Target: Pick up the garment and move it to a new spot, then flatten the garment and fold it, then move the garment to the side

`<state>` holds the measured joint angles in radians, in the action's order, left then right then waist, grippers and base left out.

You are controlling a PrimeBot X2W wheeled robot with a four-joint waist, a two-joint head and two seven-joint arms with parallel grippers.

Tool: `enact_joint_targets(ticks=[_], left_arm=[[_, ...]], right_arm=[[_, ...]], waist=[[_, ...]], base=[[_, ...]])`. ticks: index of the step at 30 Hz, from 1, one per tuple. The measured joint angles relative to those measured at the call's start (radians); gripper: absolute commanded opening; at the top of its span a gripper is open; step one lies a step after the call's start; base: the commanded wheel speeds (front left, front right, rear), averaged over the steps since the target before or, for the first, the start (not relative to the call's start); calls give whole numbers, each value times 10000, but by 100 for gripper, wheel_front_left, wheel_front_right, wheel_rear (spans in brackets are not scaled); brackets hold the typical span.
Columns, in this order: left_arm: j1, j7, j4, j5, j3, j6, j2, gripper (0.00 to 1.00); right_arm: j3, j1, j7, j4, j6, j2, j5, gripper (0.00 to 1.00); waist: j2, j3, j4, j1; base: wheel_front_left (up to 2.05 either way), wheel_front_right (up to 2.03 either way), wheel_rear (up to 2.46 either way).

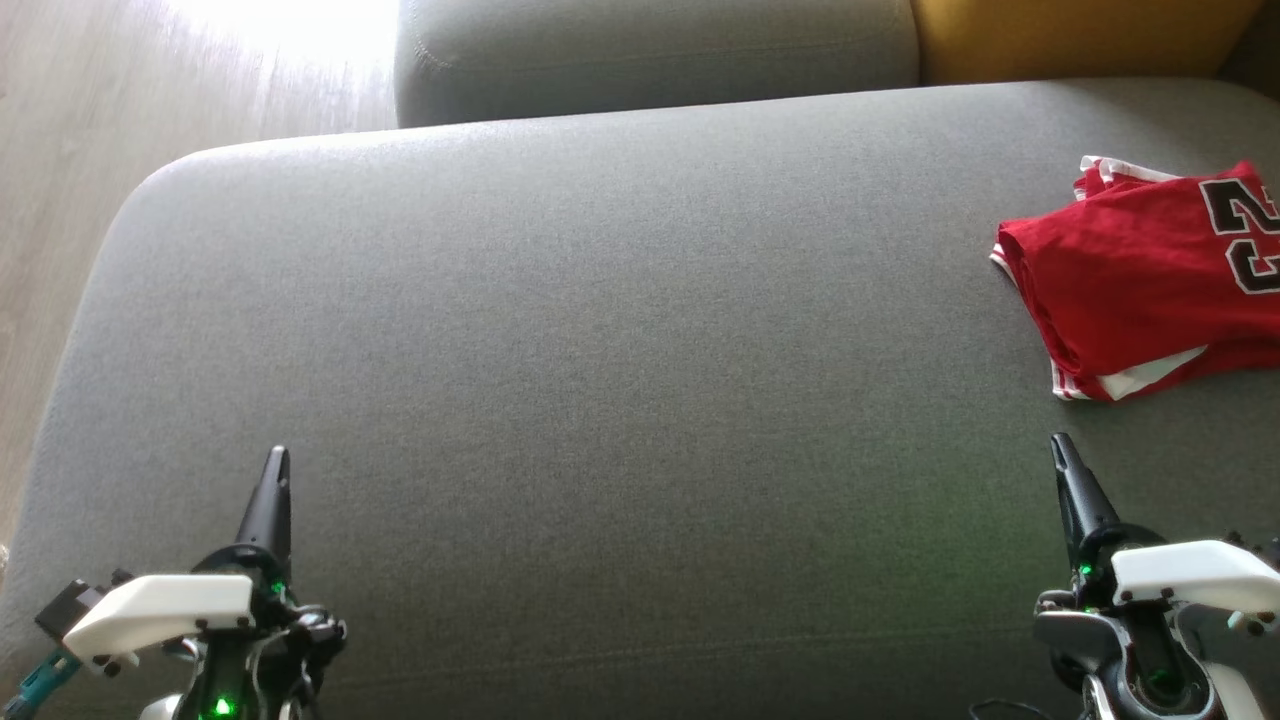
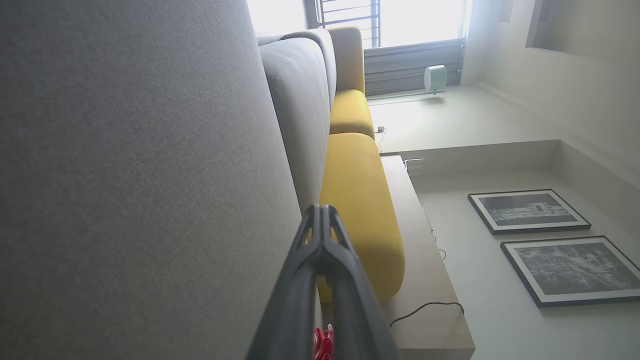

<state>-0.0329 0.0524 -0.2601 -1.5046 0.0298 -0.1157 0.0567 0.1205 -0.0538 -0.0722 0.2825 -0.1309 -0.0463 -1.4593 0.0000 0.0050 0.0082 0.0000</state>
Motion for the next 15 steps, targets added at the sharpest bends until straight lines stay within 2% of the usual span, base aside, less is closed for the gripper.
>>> enact_joint_targets(ticks=[15], left_arm=[[-198,343,-104,-1237,182,-79,-8,0]], right_arm=[[98,-4,-351,0,2,10,-1434,0]], waist=[[0,-19,-83,0]], base=[[0,0,0]])
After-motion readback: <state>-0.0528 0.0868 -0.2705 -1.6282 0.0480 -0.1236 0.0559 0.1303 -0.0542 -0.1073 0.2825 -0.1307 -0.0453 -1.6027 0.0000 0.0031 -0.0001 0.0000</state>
